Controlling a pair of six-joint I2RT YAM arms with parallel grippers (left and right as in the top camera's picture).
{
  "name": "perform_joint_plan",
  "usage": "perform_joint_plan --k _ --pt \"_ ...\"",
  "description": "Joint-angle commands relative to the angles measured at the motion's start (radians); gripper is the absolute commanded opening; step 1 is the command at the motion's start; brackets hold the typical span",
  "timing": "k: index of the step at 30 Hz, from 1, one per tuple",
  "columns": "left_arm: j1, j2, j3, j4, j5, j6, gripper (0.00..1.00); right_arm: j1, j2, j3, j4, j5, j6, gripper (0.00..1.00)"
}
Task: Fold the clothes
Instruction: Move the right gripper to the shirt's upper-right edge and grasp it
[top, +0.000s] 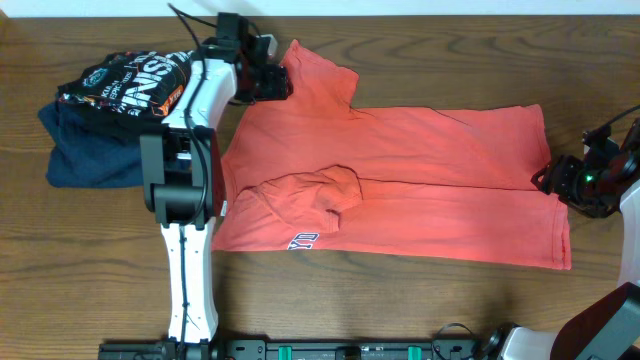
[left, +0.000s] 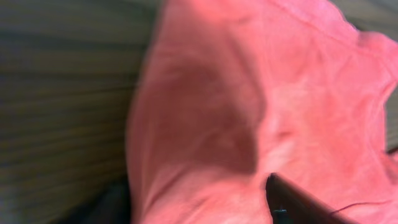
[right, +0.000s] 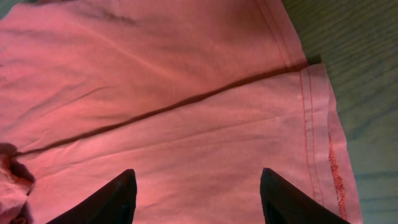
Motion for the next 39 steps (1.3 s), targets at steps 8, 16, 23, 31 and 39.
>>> perform_joint_plan --k 8,16,23,31,39 --pt "-0.015 0.047 0.004 -0.088 -0.158 -0.001 0.19 0.01 -0.01 0.018 0.028 0.028 -0.018 0.65" --pt "-0.011 0.046 0.005 -0.116 -0.159 -0.066 0.12 0.01 0.053 0.018 0.142 0.036 -0.011 0.64" --pt "-0.011 0.046 0.005 -0.116 -0.153 -0.085 0.33 0.046 0.193 0.018 0.429 0.007 0.014 0.65" --pt "-0.012 0.046 0.005 -0.117 -0.153 -0.085 0.42 0.141 0.409 0.018 0.874 0.0 0.09 0.67" --pt "-0.012 0.046 0.005 -0.117 -0.153 -0.085 0.43 0.166 0.618 0.018 1.186 0.001 0.154 0.68"
